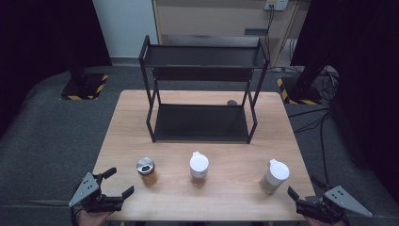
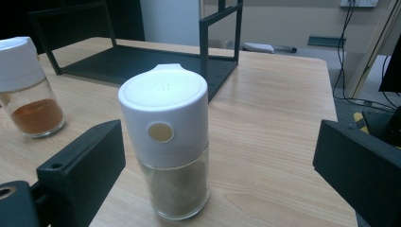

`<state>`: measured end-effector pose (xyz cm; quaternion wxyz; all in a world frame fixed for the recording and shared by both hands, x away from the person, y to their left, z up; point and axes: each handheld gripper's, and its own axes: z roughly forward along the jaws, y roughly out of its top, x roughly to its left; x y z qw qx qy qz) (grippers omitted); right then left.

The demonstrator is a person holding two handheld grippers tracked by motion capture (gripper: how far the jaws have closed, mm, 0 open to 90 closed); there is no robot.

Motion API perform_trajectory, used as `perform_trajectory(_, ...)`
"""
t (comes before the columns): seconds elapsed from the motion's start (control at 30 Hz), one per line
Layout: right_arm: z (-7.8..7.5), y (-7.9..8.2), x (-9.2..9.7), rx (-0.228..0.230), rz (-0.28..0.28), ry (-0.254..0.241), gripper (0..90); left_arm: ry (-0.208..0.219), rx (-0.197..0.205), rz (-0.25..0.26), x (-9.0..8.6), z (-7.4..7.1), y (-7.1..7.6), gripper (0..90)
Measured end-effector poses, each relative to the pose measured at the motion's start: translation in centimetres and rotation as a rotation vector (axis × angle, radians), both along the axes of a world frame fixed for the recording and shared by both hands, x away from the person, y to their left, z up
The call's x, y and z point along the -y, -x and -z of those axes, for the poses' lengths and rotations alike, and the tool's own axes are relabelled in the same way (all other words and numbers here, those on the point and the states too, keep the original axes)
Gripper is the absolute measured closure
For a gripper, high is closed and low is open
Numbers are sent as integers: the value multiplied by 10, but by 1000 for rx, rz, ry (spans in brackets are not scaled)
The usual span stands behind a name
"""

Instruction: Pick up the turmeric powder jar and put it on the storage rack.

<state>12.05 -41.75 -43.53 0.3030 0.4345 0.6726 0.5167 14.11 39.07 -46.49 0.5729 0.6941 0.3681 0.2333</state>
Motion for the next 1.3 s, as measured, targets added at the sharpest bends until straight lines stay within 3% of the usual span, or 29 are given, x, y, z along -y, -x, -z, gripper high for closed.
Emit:
perform_trajectory(0.13,0,0,0,1,-7,3,33,20,-2,-7,-2,0,0,16)
perform_trajectory(0.37,-1,0,-1,-1,-11,9,33,12,1,-11,-3,-5,-1,30)
perform_trajectory(0.73,-2,0,-1,-3,-16,17,35,-18,28,-3,-9,-29,-5,39)
perform_trajectory(1.3,-2,-1,-1,-8,-21,21,39,-66,1,47,-10,-62,-28,35)
